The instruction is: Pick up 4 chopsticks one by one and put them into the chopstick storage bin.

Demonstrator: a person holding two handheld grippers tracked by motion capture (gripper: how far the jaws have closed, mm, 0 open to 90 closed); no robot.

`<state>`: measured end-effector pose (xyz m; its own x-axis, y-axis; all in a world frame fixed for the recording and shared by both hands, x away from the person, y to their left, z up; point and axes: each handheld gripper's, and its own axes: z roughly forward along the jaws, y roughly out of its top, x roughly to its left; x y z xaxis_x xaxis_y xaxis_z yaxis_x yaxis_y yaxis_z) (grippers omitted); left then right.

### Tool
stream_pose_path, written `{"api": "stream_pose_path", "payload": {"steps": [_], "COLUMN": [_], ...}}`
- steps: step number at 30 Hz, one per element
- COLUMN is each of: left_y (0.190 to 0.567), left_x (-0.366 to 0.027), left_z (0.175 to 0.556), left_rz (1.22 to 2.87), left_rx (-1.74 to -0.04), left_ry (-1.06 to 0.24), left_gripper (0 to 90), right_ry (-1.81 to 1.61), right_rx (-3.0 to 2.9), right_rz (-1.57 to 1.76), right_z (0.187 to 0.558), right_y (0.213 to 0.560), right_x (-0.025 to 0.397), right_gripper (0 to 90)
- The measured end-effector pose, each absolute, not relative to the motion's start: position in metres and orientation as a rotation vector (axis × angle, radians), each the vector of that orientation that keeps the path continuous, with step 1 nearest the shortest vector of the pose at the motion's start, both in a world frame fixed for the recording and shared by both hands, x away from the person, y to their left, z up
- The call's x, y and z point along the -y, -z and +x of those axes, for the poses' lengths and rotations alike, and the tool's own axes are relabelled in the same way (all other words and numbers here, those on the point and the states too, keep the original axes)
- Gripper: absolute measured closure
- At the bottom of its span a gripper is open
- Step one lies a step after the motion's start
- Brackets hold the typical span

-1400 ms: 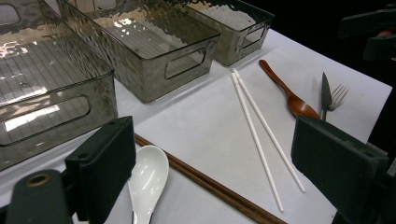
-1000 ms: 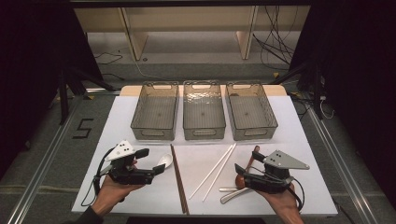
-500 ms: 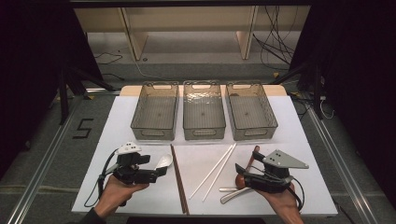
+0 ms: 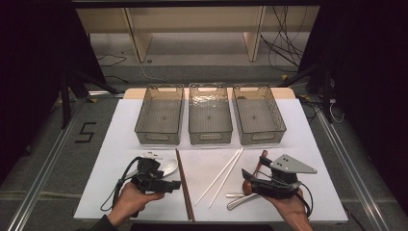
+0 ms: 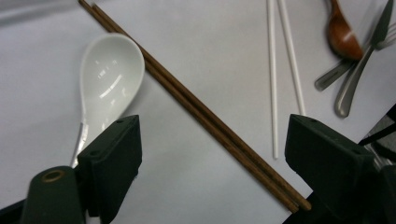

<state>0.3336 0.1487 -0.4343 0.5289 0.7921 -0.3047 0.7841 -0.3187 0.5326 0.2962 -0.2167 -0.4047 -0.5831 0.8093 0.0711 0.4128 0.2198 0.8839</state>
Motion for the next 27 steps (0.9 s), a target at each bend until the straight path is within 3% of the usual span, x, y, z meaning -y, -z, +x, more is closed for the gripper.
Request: {"api": "stream_pose_path", "payload": {"steps": [27], "left_y": [0.46], "left_x": [-0.11], "left_z": [0.35], "left_rz": [2.373], "left_rx": [-1.255], "left_ry": [-0.084], "left_gripper": [33.8], "right_ry": [-1.323], "right_rx": [-2.101], "right_rz": [1.127], "right_z": [0.296], "right_y": [0.405], "right_x": [0.216], "right_gripper": [26.1]}}
